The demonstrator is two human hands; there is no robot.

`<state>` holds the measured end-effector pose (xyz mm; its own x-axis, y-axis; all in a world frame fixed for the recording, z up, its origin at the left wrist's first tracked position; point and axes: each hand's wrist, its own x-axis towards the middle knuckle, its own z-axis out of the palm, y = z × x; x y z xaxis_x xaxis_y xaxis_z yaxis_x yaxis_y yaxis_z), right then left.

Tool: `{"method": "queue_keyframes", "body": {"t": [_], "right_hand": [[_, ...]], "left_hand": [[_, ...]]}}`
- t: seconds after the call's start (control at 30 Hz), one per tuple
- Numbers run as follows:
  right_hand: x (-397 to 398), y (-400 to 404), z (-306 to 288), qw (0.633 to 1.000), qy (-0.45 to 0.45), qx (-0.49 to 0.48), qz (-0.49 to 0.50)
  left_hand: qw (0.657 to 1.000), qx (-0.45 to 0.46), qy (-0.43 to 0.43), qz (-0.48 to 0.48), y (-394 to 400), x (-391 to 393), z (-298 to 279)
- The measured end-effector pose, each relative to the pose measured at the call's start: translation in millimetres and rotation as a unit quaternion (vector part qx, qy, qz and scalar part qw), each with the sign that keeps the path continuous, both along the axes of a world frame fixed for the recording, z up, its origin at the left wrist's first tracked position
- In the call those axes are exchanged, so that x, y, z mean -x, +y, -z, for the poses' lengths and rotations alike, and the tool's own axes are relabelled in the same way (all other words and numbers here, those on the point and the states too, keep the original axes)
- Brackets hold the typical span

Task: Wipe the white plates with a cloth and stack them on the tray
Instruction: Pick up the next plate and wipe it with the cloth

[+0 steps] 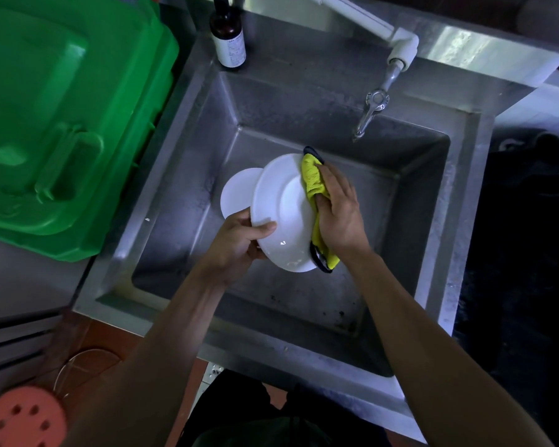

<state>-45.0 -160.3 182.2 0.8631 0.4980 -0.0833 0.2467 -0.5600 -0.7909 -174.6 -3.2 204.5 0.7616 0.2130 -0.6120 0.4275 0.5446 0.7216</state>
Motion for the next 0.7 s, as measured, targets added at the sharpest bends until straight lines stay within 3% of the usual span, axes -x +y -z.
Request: {"method": "queue_keyframes", "body": {"t": [0.33, 0.7], "right_hand": [[42.4, 18.9, 1.1, 0.997, -0.017, 0.023, -0.068], [63.9, 21.6, 0.4, 0.996, -0.029, 0.017, -0.078]], "left_hand": [[0.997, 0.034, 0.002, -0.075, 5.4, -11.1, -5.0], [0.985, 0.078, 0.032, -0.149, 6.9, -17.9, 1.5]]}}
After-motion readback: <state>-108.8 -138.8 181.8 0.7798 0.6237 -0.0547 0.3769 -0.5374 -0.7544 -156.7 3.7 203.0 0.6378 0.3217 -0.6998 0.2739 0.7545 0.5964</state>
